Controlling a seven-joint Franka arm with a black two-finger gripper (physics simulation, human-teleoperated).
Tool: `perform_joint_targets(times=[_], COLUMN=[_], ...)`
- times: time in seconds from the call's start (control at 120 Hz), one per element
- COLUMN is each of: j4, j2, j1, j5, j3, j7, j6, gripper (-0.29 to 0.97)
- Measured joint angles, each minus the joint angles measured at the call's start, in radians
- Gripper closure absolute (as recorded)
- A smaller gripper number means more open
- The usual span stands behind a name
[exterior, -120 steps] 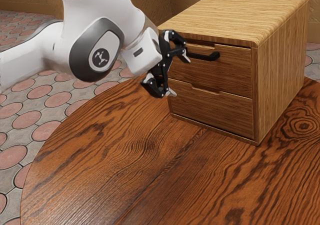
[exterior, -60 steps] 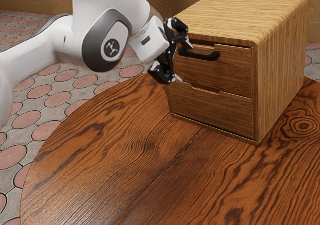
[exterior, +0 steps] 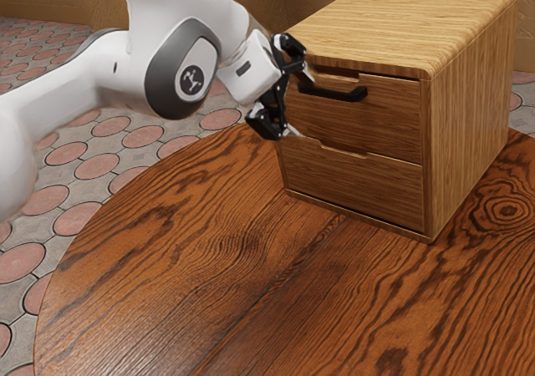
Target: Pull the drawer handle with one arm to open the drawer
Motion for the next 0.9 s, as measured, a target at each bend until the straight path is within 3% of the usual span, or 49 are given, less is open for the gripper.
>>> perform_joint_targets(times=[0.9], j4=[-0.012], j2=[0.019], j1=[0.001], j5=[-0.046], j3=[-0.001], j7=[-0.005], j6=[0.005], gripper=[0.00])
